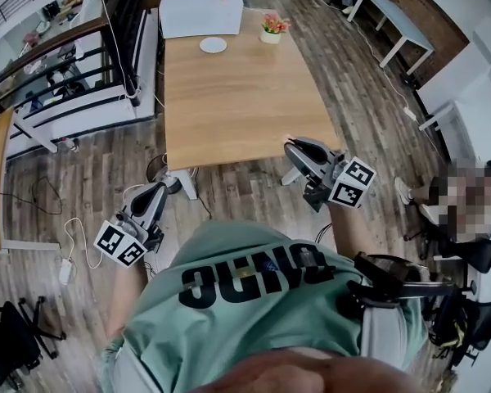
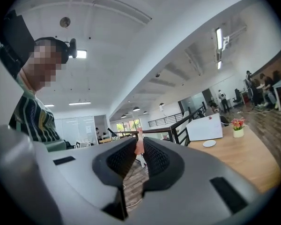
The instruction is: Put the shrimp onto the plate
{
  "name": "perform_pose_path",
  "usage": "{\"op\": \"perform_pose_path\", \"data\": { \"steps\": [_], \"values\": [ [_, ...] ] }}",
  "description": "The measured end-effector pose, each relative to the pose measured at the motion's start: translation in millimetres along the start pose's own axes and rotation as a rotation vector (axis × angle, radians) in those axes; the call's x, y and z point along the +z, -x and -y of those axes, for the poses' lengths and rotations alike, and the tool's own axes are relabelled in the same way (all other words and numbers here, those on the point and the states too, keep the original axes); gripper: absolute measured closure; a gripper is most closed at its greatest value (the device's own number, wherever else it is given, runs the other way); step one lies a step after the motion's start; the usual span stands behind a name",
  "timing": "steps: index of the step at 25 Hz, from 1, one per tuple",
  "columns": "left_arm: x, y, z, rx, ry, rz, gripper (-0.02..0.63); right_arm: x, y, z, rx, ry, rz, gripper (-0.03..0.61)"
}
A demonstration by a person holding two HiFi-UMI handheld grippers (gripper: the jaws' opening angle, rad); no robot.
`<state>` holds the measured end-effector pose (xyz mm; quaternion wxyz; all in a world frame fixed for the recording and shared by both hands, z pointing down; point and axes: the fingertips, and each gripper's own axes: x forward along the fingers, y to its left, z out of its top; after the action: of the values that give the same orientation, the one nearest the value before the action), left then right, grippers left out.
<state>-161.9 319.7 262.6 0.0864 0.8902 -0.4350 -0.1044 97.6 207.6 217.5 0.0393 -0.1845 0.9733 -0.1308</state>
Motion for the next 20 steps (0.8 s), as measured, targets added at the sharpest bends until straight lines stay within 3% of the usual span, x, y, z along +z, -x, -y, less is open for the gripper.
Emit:
{"op": "perform_pose_path", "data": {
  "steps": [11, 20],
  "values": [
    [-5.9, -173.8, 32.3, 0.095, -0.045, -0.037, 0.603, 31.6, 40.7, 171.3, 0.147, -0.061, 0.03, 0.528],
    [-10.7, -219.8, 22.3, 0.178, -0.044, -0.098, 0.603, 21.0, 37.3, 235.4, 0.204, -0.146, 0.052, 0.528]
  ]
}}
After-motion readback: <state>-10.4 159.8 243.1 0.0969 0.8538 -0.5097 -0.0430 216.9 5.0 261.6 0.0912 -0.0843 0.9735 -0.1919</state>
